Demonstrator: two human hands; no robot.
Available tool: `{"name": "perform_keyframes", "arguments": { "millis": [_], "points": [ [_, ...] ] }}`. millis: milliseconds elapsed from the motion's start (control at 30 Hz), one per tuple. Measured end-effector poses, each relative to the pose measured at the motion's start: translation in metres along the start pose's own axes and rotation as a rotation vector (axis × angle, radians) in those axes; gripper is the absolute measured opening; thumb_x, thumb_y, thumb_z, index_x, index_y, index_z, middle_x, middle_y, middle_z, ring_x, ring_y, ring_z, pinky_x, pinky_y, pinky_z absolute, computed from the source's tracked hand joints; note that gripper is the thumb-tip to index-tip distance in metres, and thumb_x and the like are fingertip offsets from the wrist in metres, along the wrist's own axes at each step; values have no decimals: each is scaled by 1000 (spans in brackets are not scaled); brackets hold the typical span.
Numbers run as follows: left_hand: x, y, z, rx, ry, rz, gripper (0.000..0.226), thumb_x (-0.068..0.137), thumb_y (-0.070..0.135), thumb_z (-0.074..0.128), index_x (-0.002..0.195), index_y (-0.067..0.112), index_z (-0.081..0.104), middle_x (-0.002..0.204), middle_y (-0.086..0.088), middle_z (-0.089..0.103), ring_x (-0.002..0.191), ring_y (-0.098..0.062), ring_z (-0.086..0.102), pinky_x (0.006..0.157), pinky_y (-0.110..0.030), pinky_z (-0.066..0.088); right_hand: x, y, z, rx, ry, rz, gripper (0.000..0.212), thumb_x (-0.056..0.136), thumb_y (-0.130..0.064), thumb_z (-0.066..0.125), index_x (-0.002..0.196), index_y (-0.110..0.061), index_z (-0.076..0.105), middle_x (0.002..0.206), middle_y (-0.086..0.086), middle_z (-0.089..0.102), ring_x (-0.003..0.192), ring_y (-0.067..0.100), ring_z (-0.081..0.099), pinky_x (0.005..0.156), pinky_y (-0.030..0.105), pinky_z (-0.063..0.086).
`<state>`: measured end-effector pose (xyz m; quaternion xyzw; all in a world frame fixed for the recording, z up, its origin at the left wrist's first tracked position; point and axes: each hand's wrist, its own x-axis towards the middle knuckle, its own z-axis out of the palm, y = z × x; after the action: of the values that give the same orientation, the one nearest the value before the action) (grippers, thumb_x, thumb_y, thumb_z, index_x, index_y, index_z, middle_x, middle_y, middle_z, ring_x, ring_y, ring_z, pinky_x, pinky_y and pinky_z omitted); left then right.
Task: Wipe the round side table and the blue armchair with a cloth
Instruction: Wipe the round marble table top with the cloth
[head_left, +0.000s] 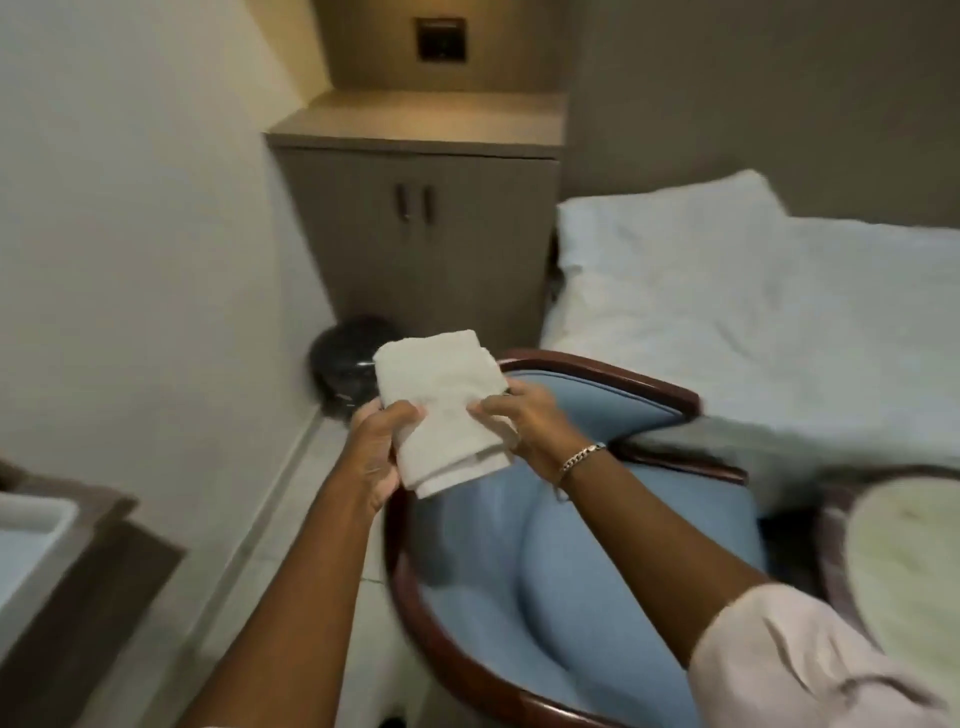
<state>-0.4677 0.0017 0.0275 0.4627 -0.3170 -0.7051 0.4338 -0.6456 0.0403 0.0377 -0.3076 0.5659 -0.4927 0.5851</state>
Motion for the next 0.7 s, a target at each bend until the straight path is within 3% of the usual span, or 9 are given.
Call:
{"name": "perform_keyframes", "arguments": {
  "millis": [167, 267, 400, 500, 567, 700],
  "points": [
    [8, -105, 140, 188, -102, -125, 35, 83, -9, 57, 114, 2, 67, 117, -22, 71, 96, -33, 69, 79, -38, 58, -45, 22, -160, -116, 353, -23, 27, 83, -5, 77, 109, 0, 70, 110, 19, 74, 92, 22, 65, 90, 43, 57],
    [11, -170, 205, 355, -148, -169, 40, 83, -8, 61, 122, -1, 63, 117, -23, 71, 94, -34, 69, 79, -37, 57, -70, 53, -235, -145, 539, 23, 20, 85, -9, 74, 102, 0, 69, 95, 15, 72, 86, 19, 64, 77, 34, 55],
    [4, -260, 280, 549, -257, -203, 44, 81, -4, 67, 125, 4, 63, 118, -18, 71, 94, -29, 68, 80, -38, 58, -106, 103, -320, -185, 804, 89, 16, 87, -11, 72, 102, -9, 70, 99, 9, 74, 92, 24, 69, 82, 39, 57],
    [-10, -319, 326, 663, -328, -232, 51, 81, 1, 70, 131, 5, 59, 126, -18, 68, 111, -34, 66, 98, -50, 56, -128, 137, -381, -273, 909, 169, 23, 88, -15, 71, 109, -8, 69, 100, 7, 72, 94, 25, 68, 84, 39, 57],
    [-23, -351, 350, 738, -383, -217, 53, 83, 5, 70, 134, 7, 57, 130, -15, 66, 112, -29, 63, 99, -42, 54, -142, 156, -418, -275, 959, 208, 25, 89, -15, 69, 113, -7, 68, 109, 10, 72, 100, 29, 67, 88, 42, 57],
    [-38, -426, 403, 791, -478, -225, 61, 90, 8, 66, 147, 16, 46, 142, -8, 61, 123, -23, 59, 94, -27, 48, -149, 194, -519, -374, 964, 288, 40, 92, -20, 67, 131, -12, 58, 128, 12, 67, 102, 23, 60, 87, 31, 49]
  ]
}}
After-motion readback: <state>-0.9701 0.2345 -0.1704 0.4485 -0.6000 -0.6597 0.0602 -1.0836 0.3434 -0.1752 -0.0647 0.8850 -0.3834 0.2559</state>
